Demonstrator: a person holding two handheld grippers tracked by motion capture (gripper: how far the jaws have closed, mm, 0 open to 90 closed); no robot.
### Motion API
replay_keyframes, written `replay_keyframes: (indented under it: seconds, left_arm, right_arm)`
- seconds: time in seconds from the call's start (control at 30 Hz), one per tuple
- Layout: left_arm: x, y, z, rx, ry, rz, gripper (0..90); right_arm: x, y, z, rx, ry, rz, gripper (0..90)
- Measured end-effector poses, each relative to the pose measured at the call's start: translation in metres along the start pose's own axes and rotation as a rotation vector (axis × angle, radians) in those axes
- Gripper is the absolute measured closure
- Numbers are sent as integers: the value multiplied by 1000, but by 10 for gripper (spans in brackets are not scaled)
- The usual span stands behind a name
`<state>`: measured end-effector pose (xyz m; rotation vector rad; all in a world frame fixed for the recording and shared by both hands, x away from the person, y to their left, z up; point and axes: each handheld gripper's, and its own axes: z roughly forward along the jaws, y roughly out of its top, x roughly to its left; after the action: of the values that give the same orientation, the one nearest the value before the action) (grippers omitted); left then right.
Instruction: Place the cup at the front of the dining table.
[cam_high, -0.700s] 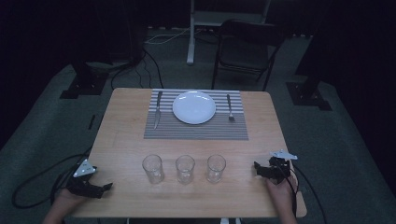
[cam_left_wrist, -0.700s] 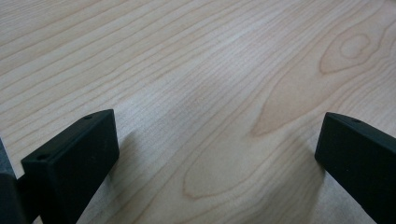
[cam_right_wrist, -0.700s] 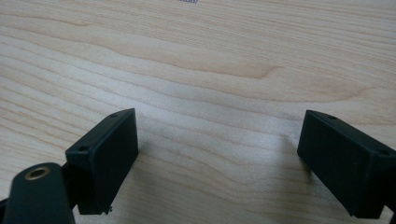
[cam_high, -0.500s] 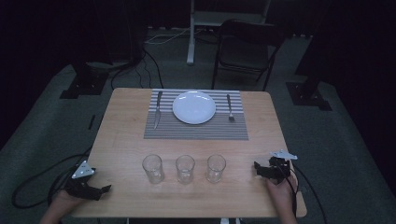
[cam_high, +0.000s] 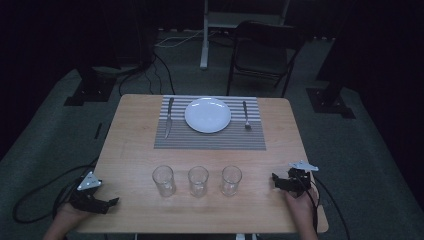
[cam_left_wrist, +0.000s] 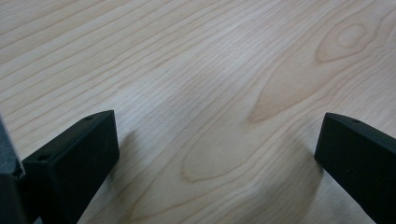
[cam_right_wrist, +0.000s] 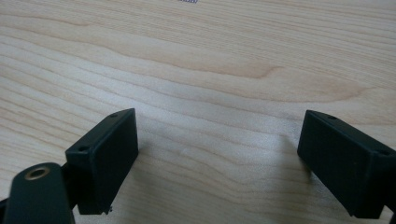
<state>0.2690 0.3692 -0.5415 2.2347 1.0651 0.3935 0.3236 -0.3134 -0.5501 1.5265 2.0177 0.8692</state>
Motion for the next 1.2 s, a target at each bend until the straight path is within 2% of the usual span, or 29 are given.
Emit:
replay_keyframes:
  seconds: [0.33,0.53,0.67,1.03,1.2]
  left_arm:
    - [-6,8,3,5,-32,-2,22]
    - [-12,16,1,-19,-63,4,23]
    - [-18,21,-1,-34,-82,23,22]
    - [-30,38,-1,-30,-123,72,23]
    - [-34,46,-2,-51,-148,84,23]
  right_arm:
    - [0,0,0,0,0,-2,120]
    - [0,0,0,0,0,-1,119]
    - [0,0,0,0,0,-2,119]
    - [0,0,0,0,0,-1,120]
    - [0,0,0,0,0,-2,119]
